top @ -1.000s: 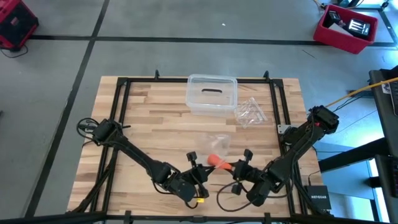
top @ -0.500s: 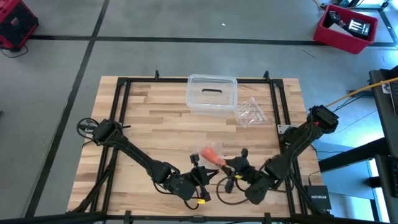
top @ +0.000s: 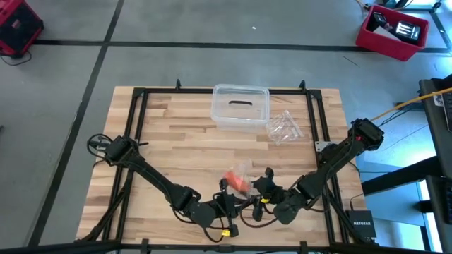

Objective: Roll bandage
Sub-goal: Put the orange rolled bandage into the transparent zip bag, then close the transparent zip bag

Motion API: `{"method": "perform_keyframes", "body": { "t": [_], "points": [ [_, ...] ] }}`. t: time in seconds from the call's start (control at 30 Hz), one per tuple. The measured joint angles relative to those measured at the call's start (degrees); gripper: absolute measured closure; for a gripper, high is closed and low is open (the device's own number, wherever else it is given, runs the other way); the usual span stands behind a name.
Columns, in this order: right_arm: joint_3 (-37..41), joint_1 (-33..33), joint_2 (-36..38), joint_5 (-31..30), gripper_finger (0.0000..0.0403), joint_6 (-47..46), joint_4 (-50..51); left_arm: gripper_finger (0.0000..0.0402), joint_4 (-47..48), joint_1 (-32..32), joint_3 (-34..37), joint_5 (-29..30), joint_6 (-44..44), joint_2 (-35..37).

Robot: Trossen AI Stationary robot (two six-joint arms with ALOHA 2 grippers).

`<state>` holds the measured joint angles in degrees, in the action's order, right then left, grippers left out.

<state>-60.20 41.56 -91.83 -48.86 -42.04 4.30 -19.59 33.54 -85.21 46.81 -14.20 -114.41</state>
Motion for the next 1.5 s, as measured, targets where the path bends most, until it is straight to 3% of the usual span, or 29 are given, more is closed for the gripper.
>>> {"method": "perform_keyframes", "body": {
  "t": [0.17,0.33,0.7,0.87,0.97,1.1,1.27,1.5],
  "points": [
    [0.0,-0.1,2.2,4.1,0.0147,3.7,0.7,0.0401,0.7,0.3,0.0,2.3,-0.6,0.0],
    [-0.1,-0.2,4.8,4.9,0.0104,2.3,4.5,0.0401,0.8,0.1,0.0,5.8,-1.1,0.6],
    [-0.2,-1.2,8.5,3.4,0.0093,-5.2,4.6,0.0401,7.5,-1.0,-0.2,18.2,-9.2,2.6],
    [-0.3,-1.0,8.6,8.9,0.0093,-5.4,6.1,0.0401,14.7,-1.8,0.0,18.8,-14.5,2.5],
    [-0.3,-0.1,8.8,13.4,0.0093,-0.8,6.5,0.0401,17.2,-1.9,0.0,18.7,-17.1,2.5],
    [-0.3,1.8,10.5,19.2,0.0093,2.5,9.6,0.0401,19.1,-1.6,0.0,18.1,-16.7,2.5],
    [-0.3,6.8,13.0,20.5,0.0093,7.8,17.5,0.0401,19.1,-1.1,0.0,13.9,-12.7,2.5],
    [-0.2,11.0,11.6,12.2,0.0093,9.8,32.2,0.0401,19.0,0.3,0.0,-2.5,-7.3,2.5]
  ]
}}
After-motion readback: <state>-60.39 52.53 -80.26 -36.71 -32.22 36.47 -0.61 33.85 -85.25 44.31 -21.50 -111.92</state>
